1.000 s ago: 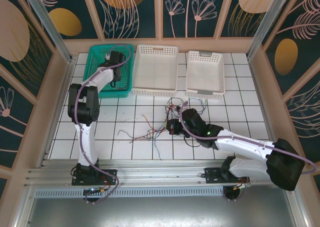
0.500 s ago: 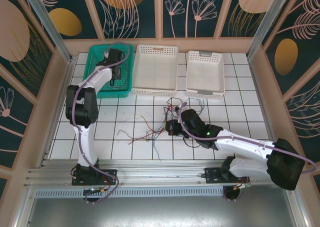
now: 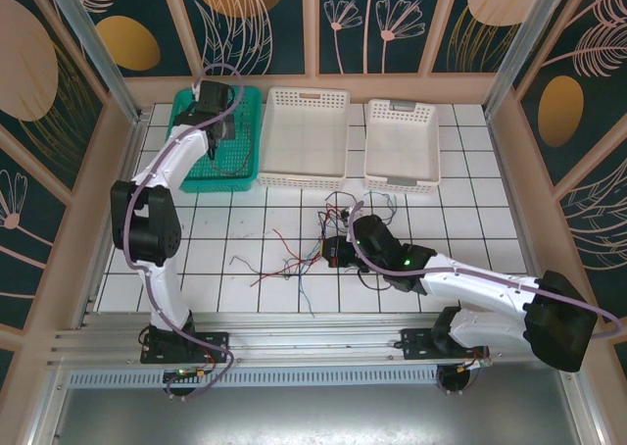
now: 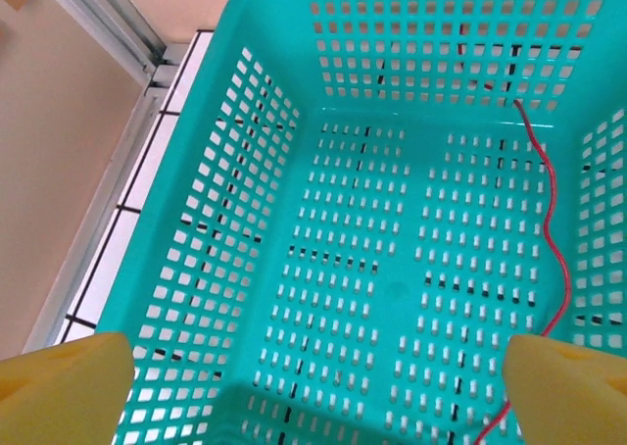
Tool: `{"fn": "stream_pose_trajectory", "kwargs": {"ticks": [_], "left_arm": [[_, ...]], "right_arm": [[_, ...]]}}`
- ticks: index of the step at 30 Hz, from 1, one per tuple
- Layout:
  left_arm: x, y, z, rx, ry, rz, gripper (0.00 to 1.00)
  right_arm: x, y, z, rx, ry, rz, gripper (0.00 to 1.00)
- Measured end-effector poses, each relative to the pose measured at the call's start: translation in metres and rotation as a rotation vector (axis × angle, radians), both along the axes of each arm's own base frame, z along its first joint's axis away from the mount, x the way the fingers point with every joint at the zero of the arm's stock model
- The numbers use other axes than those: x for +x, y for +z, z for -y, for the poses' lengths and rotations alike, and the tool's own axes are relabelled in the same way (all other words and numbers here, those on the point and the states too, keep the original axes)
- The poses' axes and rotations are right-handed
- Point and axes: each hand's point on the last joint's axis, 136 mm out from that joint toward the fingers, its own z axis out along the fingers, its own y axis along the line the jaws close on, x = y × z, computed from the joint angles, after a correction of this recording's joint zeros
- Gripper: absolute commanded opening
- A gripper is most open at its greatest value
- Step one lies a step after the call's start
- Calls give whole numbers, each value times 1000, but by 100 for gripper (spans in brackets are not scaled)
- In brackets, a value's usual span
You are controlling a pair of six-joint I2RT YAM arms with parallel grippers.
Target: Untangle the cables
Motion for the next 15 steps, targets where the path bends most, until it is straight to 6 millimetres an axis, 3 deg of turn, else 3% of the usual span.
{"fn": "stream_pose_trajectory", "kwargs": {"ticks": [4,9,12,15], "left_arm": [[-17,22,10,-93,-36,42,98],[-58,67,38,-250,-149,128,99],[-90,84,75,-326,-268,162,97],[-124,76,116,-404,-398,135,95]], "right_arm": [[0,1,0,-1,-3,3,0],[1,4,-2,7,-3,8,0],[2,7,-3,18,-2,16,0],[3,10,-5,28,-2,23,0]]}}
